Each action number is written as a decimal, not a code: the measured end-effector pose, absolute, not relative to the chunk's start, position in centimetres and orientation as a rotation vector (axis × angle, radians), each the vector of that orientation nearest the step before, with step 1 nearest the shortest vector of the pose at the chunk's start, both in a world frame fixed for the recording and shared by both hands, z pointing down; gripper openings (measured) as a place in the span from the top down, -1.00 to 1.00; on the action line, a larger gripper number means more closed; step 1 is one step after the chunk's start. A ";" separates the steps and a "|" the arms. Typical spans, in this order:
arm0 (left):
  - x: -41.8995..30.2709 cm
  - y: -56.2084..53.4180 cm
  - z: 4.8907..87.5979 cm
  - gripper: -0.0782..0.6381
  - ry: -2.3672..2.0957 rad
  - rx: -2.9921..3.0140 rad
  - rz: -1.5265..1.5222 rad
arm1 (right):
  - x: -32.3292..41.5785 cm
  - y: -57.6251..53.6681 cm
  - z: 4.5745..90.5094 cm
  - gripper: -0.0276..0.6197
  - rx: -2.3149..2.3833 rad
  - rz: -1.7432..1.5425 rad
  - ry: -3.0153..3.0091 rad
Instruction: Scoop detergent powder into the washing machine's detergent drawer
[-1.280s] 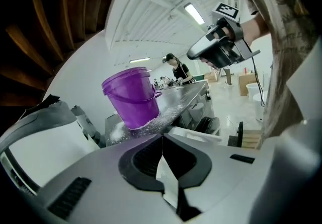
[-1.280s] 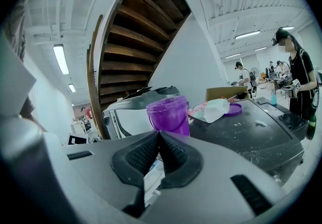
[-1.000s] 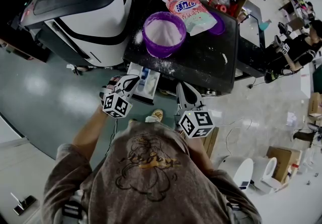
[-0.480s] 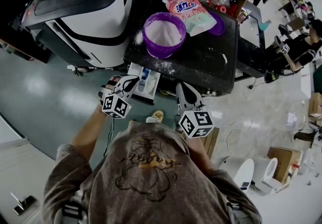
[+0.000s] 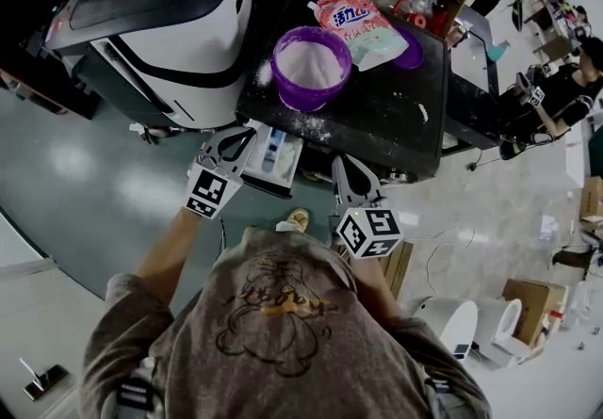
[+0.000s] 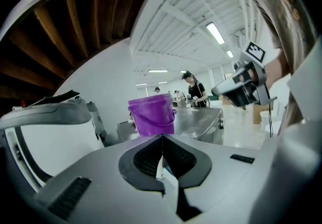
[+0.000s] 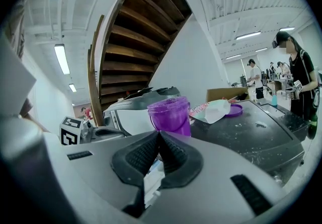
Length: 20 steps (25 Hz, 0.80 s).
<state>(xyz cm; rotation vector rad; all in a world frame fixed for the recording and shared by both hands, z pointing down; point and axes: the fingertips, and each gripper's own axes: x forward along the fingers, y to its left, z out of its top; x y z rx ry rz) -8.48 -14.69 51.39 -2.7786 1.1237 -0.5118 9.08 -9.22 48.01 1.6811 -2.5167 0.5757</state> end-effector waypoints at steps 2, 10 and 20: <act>-9.1 -15.0 49.7 0.72 1.210 -2.843 -0.405 | 9.1 -9.3 47.9 0.91 1.684 0.573 -2.519; -11.0 -14.7 45.1 0.72 1.392 -2.936 -0.153 | 9.1 -9.7 47.4 0.91 1.688 0.549 -2.521; -12.9 -13.9 41.6 0.72 1.525 -2.938 0.054 | 8.7 -10.3 46.4 0.91 1.677 0.502 -2.537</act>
